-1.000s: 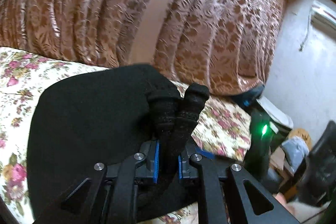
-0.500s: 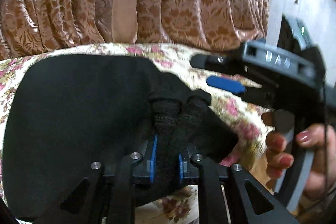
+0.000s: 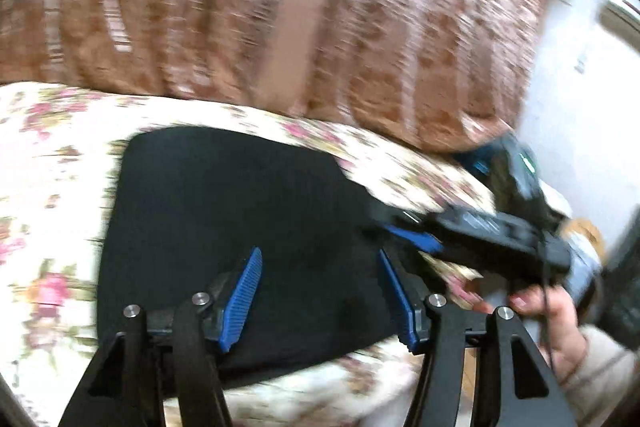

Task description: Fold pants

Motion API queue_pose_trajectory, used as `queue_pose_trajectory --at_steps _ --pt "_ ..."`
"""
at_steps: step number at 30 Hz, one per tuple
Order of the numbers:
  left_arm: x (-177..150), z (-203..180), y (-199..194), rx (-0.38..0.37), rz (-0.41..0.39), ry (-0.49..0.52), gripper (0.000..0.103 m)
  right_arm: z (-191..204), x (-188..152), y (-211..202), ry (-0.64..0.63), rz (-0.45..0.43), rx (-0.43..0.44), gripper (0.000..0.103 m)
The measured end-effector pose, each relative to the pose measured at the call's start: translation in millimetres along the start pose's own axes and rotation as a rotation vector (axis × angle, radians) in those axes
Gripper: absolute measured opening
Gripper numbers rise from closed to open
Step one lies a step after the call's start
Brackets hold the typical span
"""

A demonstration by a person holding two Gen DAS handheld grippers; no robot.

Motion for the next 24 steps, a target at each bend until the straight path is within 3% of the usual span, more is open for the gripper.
queue_pose_trajectory --at_steps 3,7,11,12,13,16,24 --pt "11 34 -10 0.104 -0.037 -0.061 0.062 0 0 11 0.007 0.046 0.025 0.058" --pt "10 82 -13 0.207 -0.015 -0.187 0.063 8 2 23 -0.021 0.078 0.041 0.06" --pt "-6 113 -8 0.156 0.012 -0.308 0.076 17 -1 34 -0.048 0.092 0.048 0.06" --pt "-11 116 -7 0.144 0.012 -0.32 0.077 20 -2 37 -0.062 0.095 0.041 0.054" --pt "-16 119 -4 0.138 0.017 -0.327 0.078 23 -3 38 -0.076 0.095 0.035 0.037" --pt "-24 118 -4 0.128 0.024 -0.356 0.077 29 -5 43 -0.107 0.109 0.039 0.018" --pt "-6 81 -2 0.127 0.015 -0.265 0.075 35 10 3 -0.105 0.018 0.088 0.015"
Point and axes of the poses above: each gripper's, at about its wrist camera, not at the fingertips, and y roughly the way its jaws point, z to its left, x to its top, the point moved 1 cm from there along y, roughly the way its jaws point, and after that the axes turned 6 degrees about -x, right-handed, at the moved point
